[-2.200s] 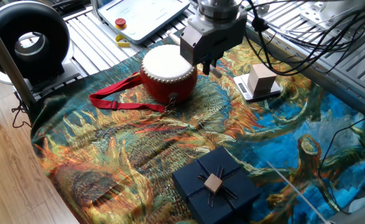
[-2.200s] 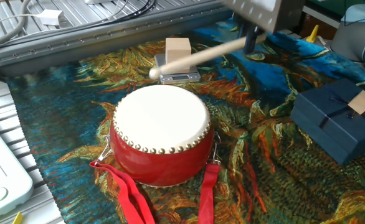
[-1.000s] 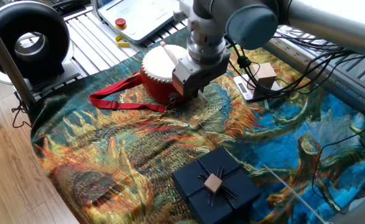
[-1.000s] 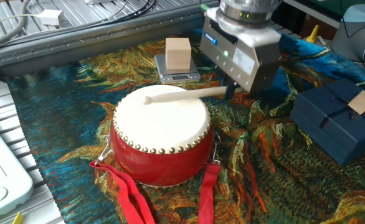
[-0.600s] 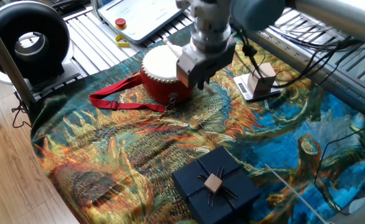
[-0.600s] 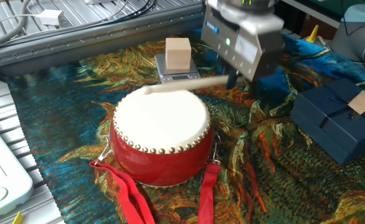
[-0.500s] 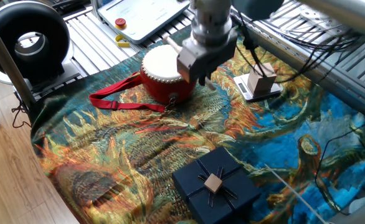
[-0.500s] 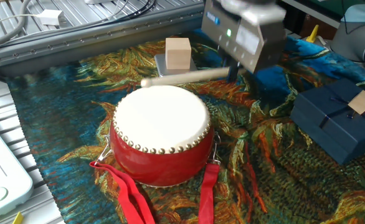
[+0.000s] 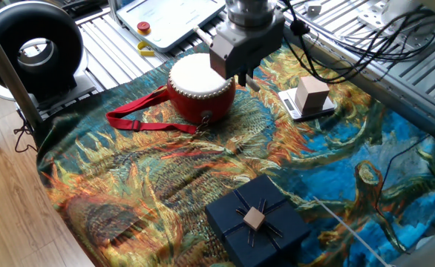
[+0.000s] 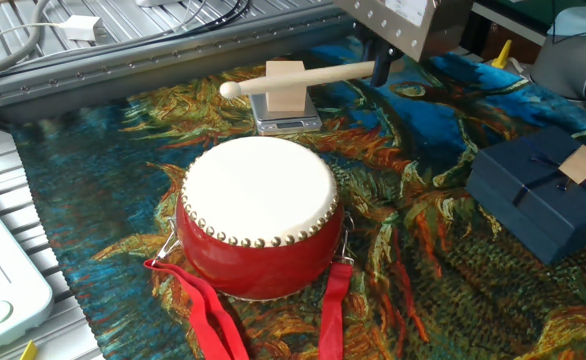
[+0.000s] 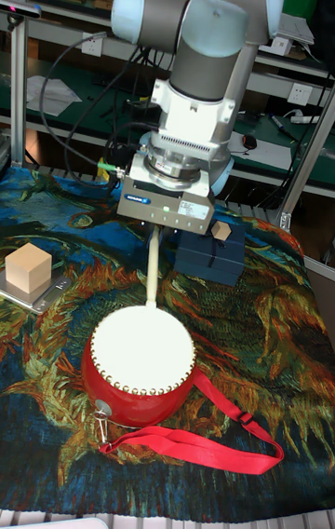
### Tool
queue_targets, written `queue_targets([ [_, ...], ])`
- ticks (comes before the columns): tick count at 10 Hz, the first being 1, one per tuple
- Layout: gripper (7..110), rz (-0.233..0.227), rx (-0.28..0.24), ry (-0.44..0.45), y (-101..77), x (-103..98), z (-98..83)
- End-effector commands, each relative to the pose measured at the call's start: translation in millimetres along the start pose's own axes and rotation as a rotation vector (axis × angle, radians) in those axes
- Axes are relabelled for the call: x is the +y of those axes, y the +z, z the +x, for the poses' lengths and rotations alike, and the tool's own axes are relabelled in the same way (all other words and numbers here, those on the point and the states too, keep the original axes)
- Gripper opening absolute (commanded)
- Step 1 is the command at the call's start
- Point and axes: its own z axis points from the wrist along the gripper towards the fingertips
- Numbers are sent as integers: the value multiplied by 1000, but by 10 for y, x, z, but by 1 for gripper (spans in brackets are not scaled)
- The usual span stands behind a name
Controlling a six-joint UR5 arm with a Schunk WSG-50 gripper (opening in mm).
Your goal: Play the drum
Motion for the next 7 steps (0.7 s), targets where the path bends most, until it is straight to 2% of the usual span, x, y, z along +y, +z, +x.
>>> queue_targets([
  [1, 7, -15, 12, -8, -24, 34, -93],
  [7, 7, -8, -4, -22, 241, 49, -407],
])
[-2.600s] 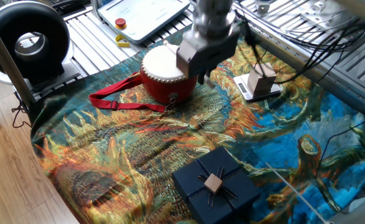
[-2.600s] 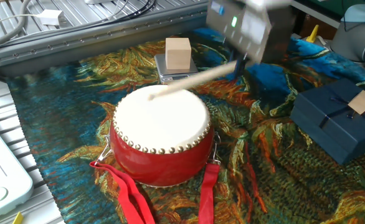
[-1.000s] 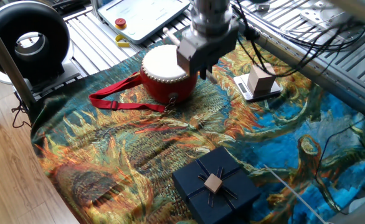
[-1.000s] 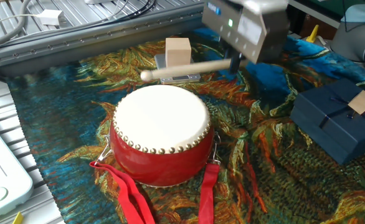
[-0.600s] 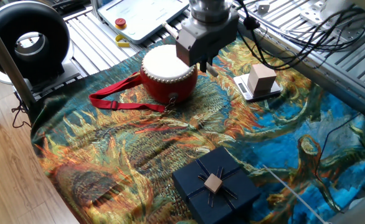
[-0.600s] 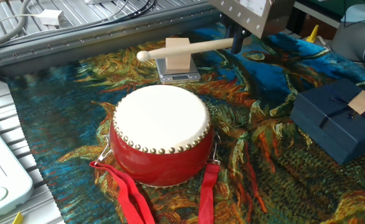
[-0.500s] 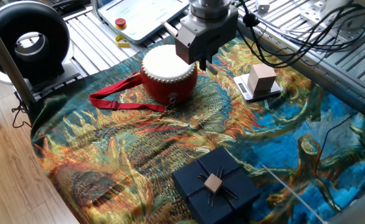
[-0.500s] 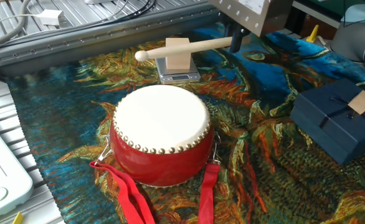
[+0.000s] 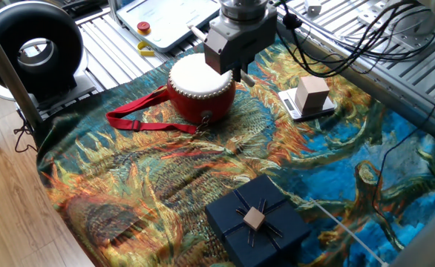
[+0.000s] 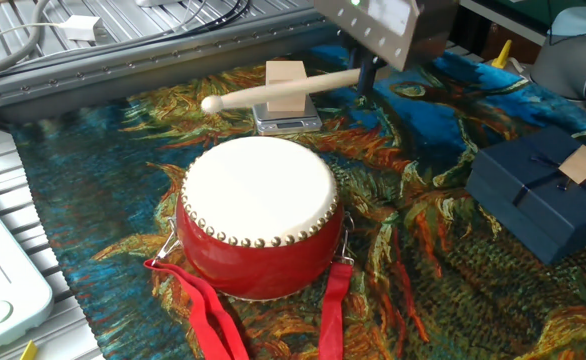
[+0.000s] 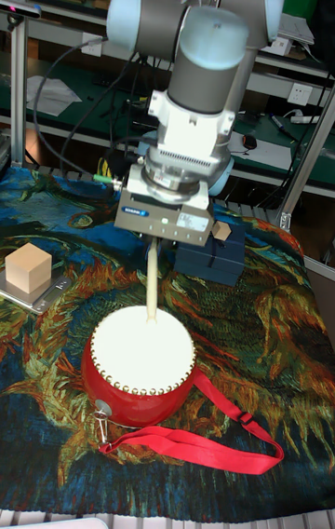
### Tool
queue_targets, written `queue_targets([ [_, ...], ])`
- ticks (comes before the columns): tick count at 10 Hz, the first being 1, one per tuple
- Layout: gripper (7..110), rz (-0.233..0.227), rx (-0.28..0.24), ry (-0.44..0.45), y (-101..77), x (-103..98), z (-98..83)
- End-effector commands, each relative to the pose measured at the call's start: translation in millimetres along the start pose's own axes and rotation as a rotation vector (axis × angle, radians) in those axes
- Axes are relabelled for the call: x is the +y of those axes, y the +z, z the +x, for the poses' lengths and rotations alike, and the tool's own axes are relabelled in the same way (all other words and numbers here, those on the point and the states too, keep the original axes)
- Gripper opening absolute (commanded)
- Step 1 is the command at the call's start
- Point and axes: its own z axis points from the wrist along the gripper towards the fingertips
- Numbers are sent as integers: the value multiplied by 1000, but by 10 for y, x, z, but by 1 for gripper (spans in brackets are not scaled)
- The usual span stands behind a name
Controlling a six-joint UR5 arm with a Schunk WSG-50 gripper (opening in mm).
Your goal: Play the drum
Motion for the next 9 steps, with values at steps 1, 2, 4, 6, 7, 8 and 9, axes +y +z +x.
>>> queue_targets([
  [1, 7, -3, -10, -2, 153, 19, -187],
  [2, 7, 3, -11, -2, 208, 7, -233],
  [4, 7, 14, -22, -1, 333, -10, -345],
  [6, 7, 20, -27, 0, 424, -17, -409],
  [7, 7, 20, -29, 0, 457, -16, -430],
  [8, 7, 18, -33, 2, 504, -10, -466],
  [9, 7, 20, -36, 2, 546, -10, -494],
])
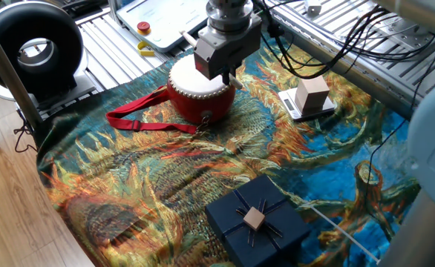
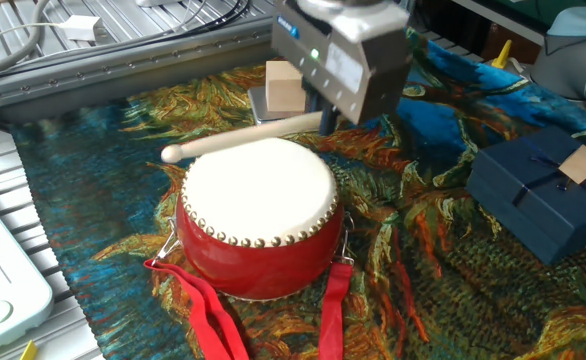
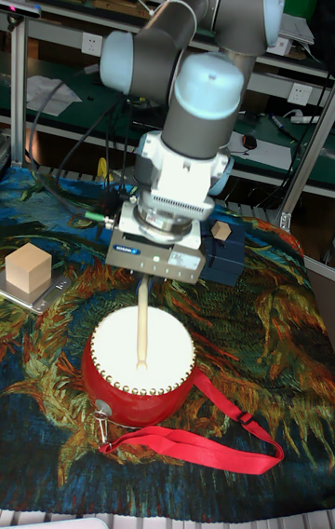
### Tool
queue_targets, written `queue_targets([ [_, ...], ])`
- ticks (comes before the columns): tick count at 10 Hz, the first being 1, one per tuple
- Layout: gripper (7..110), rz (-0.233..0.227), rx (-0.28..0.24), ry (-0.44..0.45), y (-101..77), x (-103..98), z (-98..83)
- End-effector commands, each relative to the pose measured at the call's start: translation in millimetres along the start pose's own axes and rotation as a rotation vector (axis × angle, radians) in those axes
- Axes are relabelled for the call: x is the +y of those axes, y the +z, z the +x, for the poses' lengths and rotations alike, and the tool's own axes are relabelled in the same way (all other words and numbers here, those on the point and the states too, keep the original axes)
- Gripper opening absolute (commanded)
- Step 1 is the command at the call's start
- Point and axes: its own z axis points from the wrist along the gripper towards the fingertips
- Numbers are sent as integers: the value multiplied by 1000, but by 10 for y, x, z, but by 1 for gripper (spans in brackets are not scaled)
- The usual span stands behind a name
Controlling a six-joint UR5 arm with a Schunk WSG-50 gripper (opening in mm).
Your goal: Play the drum
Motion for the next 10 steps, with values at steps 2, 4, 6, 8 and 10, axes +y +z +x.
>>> queue_targets([
  [2, 7, -21, -8, 18, 159, 61, -105],
  [4, 7, -40, 8, 38, 188, 112, -78],
  [6, 7, -28, 32, 45, 135, 94, -28],
  [8, 7, -60, 67, 23, -132, -20, 32],
  [10, 7, -18, 64, 26, -112, -125, 83],
])
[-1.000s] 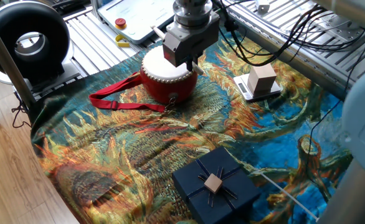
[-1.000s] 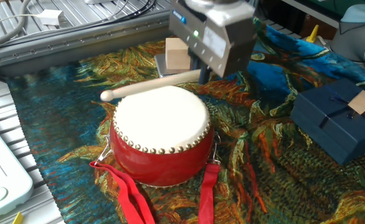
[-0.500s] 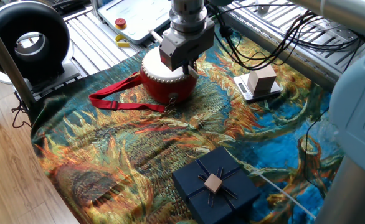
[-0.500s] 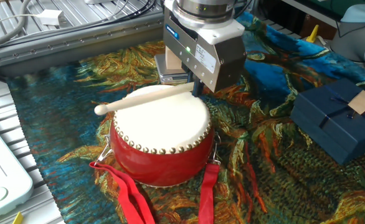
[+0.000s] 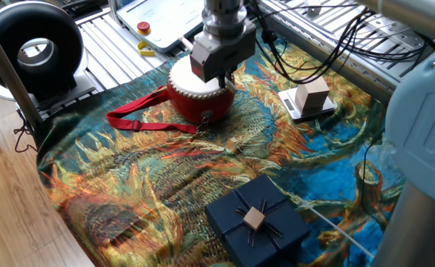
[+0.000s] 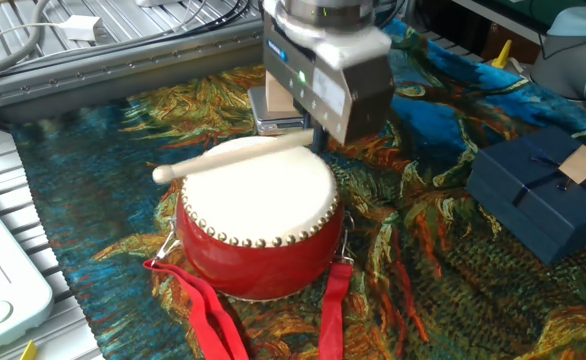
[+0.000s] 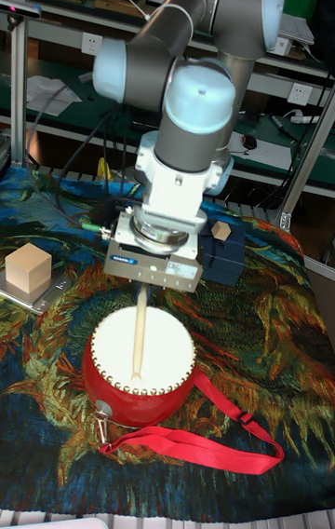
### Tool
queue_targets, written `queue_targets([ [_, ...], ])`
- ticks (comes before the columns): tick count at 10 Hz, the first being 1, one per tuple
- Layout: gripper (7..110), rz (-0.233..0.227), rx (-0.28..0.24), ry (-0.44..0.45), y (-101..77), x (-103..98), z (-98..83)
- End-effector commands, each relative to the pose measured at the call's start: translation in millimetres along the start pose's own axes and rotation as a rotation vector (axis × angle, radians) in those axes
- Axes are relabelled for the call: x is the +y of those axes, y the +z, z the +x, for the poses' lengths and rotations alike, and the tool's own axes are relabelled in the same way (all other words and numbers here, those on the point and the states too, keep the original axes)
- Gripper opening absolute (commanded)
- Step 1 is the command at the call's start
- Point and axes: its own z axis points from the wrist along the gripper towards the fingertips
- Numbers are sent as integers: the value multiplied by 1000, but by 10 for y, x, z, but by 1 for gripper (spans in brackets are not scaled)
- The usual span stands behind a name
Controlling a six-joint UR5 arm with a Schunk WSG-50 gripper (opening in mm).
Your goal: Play the drum
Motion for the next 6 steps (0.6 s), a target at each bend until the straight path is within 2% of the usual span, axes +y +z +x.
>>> queue_targets([
  [1, 7, 21, 9, 7, -100, -60, 94],
  [3, 7, -30, 14, 13, -217, 49, 191],
  [4, 7, -76, 20, 32, -257, 183, 250],
  [5, 7, -133, 26, 54, -254, 355, 287],
  [6, 7, -161, 29, 67, -223, 431, 275],
])
